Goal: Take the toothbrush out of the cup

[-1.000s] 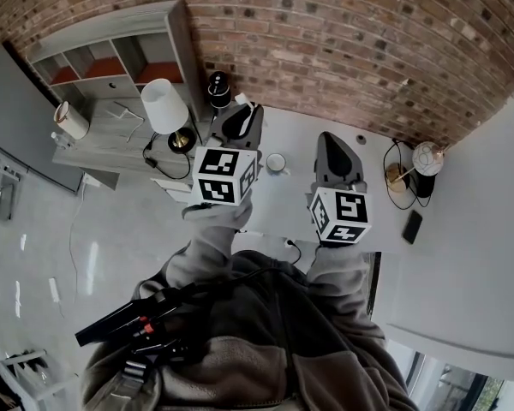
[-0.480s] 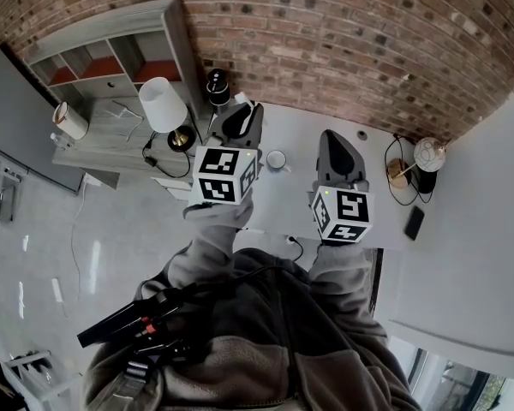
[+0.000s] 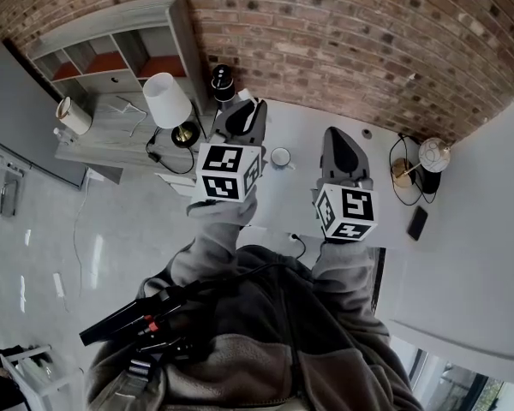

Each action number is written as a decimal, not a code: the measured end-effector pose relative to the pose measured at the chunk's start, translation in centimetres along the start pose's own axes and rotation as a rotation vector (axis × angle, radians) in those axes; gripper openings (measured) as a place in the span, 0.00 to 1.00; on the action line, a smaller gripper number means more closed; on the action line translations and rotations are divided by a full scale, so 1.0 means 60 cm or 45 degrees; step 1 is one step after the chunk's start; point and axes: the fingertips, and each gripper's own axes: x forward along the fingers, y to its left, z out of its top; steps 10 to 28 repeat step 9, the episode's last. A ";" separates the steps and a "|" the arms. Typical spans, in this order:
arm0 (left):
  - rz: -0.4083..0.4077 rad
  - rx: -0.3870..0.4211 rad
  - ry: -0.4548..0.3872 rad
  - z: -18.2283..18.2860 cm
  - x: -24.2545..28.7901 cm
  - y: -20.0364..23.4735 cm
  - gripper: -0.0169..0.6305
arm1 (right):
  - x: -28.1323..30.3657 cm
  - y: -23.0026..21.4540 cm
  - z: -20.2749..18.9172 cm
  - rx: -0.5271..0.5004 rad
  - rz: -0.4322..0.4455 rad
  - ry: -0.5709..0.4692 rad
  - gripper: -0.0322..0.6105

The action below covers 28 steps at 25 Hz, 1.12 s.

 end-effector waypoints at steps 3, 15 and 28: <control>0.003 -0.002 0.003 -0.001 -0.001 0.002 0.10 | -0.001 0.001 -0.003 0.003 0.000 0.005 0.05; 0.002 -0.022 0.007 -0.004 0.005 0.002 0.10 | 0.001 -0.001 0.001 0.006 0.013 0.004 0.05; 0.002 -0.022 0.007 -0.004 0.005 0.002 0.10 | 0.001 -0.001 0.001 0.006 0.013 0.004 0.05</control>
